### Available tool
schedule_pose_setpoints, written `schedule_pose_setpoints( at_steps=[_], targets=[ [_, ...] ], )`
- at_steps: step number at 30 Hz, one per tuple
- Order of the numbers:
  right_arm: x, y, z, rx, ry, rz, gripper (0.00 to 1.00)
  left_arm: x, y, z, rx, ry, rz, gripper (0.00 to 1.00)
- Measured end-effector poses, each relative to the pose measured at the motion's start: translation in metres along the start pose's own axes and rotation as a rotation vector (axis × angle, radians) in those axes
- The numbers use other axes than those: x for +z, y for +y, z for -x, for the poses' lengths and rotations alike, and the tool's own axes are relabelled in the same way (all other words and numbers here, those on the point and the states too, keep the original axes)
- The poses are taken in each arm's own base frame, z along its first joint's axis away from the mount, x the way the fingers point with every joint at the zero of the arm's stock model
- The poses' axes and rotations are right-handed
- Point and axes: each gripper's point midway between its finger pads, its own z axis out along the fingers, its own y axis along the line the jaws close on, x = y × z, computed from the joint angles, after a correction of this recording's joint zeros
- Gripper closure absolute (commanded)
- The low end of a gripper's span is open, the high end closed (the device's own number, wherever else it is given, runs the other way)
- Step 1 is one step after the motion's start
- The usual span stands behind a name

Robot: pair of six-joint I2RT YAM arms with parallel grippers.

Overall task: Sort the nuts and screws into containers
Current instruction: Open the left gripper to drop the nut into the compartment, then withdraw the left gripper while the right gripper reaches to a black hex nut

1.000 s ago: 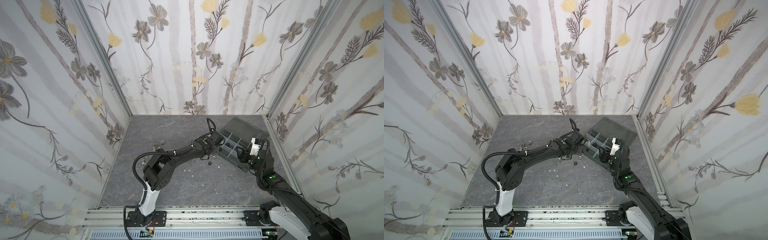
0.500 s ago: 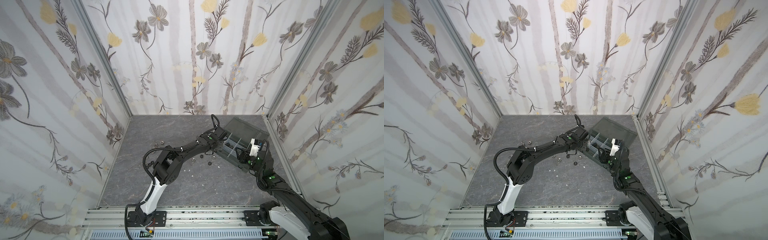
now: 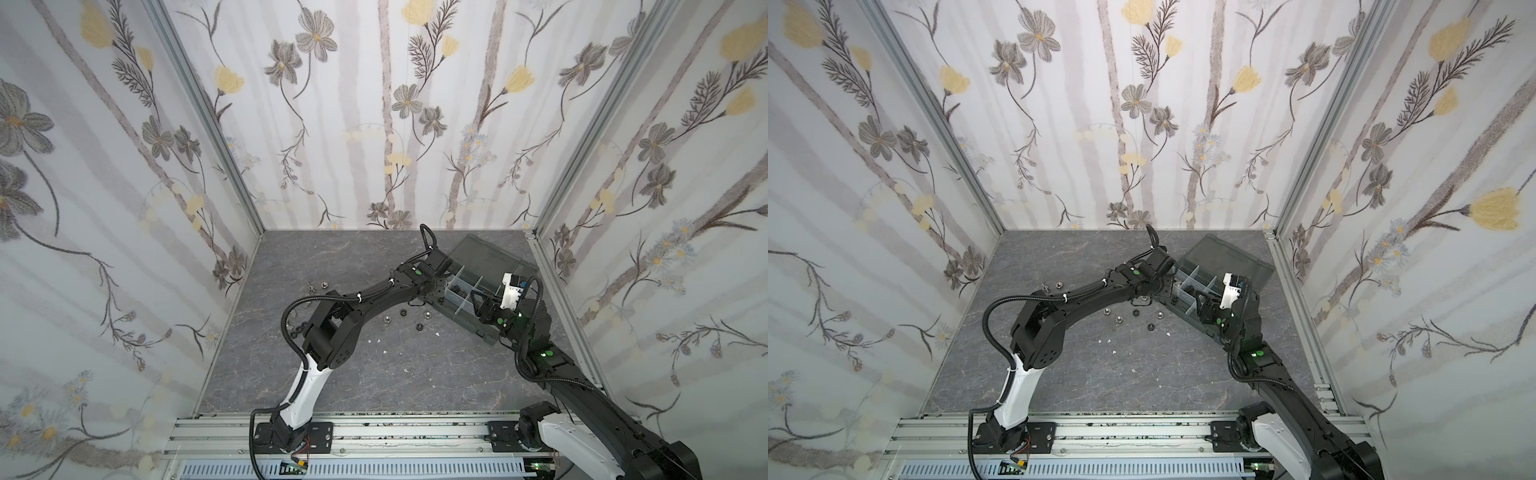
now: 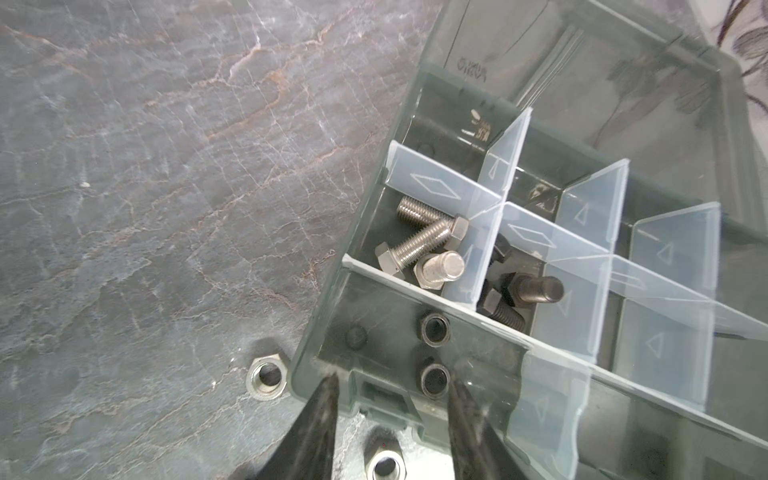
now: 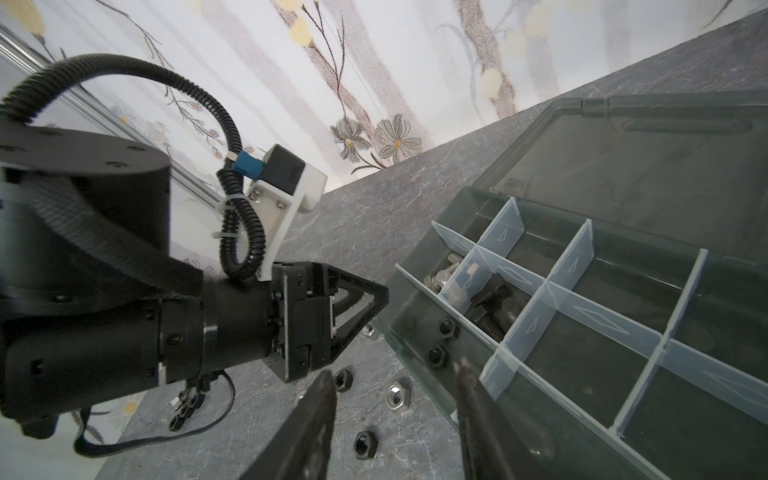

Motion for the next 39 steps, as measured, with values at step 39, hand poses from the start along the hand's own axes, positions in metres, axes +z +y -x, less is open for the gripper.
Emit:
schedule_pose_setpoints(
  at_steps=[39],
  targets=[
    [0.064, 0.054, -0.159, -0.337, 0.591, -0.160, 0.46, -0.186, 0.133, -0.062, -0.180, -0.286, -0.014, 0.35]
  ],
)
